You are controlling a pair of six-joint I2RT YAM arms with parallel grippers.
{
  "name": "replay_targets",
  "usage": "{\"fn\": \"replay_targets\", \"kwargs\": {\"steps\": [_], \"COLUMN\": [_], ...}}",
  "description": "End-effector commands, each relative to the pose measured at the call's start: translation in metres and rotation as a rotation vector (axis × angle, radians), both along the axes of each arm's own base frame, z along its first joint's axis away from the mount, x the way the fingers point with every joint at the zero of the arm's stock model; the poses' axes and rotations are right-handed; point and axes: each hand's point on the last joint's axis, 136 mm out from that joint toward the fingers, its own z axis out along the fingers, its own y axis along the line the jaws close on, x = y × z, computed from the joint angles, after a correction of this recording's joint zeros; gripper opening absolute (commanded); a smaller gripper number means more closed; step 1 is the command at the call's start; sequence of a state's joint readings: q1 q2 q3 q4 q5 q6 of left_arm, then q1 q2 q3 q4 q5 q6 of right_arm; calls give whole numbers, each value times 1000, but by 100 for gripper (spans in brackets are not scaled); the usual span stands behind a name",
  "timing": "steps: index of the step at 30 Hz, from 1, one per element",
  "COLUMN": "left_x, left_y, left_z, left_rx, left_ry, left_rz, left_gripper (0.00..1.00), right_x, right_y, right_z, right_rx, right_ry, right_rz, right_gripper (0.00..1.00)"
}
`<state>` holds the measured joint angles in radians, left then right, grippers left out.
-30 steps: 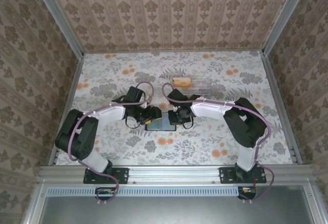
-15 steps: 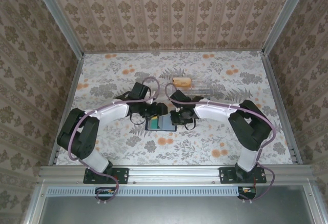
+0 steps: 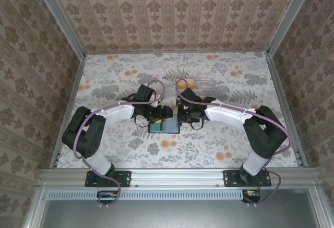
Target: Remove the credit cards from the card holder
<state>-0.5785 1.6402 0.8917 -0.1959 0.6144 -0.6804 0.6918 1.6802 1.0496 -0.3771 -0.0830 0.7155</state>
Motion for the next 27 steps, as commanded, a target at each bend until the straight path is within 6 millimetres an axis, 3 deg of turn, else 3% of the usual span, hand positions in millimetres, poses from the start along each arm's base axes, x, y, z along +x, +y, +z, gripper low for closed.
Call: {"fn": "replay_targets", "kwargs": {"steps": [1, 4, 7, 12, 16, 27], "left_x": [-2, 1, 2, 0, 2, -4], "left_y": [17, 35, 52, 65, 74, 80], "left_z": [10, 11, 2, -16, -29, -48], "left_rx": [-4, 19, 72, 132, 160, 193], "left_ry": [-16, -31, -19, 8, 33, 73], "left_rz": [24, 61, 92, 99, 118, 119], "left_gripper": [67, 61, 46, 1, 0, 0], "right_x": [3, 4, 5, 4, 0, -8], "right_y": [5, 15, 33, 64, 82, 91], "right_z": [8, 12, 17, 16, 7, -18], "right_rx": [27, 59, 100, 171, 214, 235], "right_ry": [-14, -8, -3, 38, 85, 180], "right_rz": [-12, 8, 43, 90, 107, 107], "right_gripper": [16, 18, 19, 19, 20, 21]}}
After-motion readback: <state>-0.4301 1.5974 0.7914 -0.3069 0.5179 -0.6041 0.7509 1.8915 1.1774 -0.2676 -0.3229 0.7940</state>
